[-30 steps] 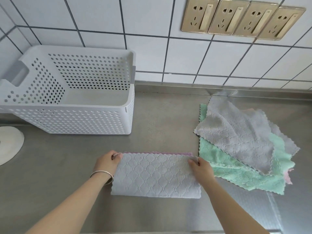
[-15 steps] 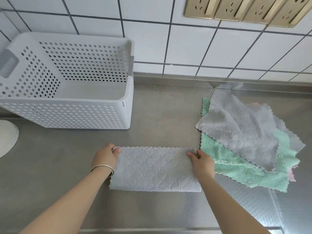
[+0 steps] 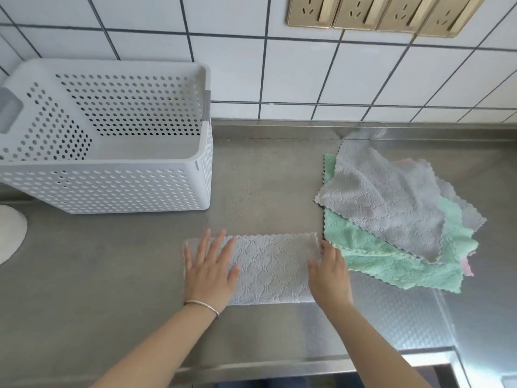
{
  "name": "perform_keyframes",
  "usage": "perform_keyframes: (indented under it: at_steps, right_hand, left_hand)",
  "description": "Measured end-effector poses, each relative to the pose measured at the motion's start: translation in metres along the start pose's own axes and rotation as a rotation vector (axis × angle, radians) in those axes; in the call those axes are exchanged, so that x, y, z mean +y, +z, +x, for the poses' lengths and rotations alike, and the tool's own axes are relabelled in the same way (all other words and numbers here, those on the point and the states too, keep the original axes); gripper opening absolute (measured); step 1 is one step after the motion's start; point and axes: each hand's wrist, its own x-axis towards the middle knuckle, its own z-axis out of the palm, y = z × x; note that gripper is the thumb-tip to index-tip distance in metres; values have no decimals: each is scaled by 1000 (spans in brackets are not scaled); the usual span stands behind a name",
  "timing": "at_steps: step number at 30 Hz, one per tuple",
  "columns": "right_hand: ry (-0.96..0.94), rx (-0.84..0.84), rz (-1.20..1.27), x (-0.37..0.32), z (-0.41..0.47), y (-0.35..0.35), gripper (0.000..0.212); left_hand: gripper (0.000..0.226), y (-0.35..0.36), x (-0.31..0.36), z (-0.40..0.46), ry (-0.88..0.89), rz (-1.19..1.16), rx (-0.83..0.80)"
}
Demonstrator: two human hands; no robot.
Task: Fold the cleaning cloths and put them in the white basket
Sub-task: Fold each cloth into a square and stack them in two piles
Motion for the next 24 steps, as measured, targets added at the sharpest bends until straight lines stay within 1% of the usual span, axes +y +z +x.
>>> perform_keyframes:
  at_steps: [1, 3, 6, 8, 9, 12, 14, 15, 17, 18, 20, 21, 22, 24]
  right_hand:
    - [23, -4, -12, 2, -5, 2, 51]
    - [106, -24, -46, 5, -14, 5, 55]
    - [288, -51, 41, 9, -22, 6, 54]
    - [365, -104, 81, 14, -22, 6, 47]
    - [396, -141, 73, 15, -21, 6, 40]
    - [401, -240, -3, 16, -21, 1, 14]
    - [373, -250, 0, 17, -23, 1, 25]
    - [358, -230, 12, 16, -25, 1, 25]
    - [313, -161, 27, 11, -30, 2, 12]
    - [274, -121, 24, 6, -34, 1, 6]
    - [158, -26, 27, -1, -41, 2, 8]
    - [93, 26, 31, -6, -44, 3, 11]
    - [31, 76, 29, -14, -47, 4, 15]
    - [-108, 168, 28, -30, -55, 9, 25]
  left_hand:
    - [52, 4, 7, -5, 90, 39, -59]
    - [53, 14, 17, -11, 186, 86, -145]
    - [61, 24, 26, -16, 187, 113, -235]
    - [65, 26, 28, -16, 146, 93, -292]
    - [65, 25, 29, -16, 128, 83, -317]
    - [66, 23, 26, -15, 99, 79, -416]
    - [67, 21, 25, -15, 87, 66, -462]
    - [68, 19, 24, -14, 85, 55, -468]
    - [74, 17, 27, -11, 111, 24, -459]
    - [80, 16, 28, -10, 111, -16, -471]
    - [83, 1, 35, -4, 92, -143, -531]
    - [79, -12, 40, -2, 70, -283, -522]
    - [69, -22, 45, 0, 7, -489, -485]
    - [48, -42, 56, 4, -175, -896, -385]
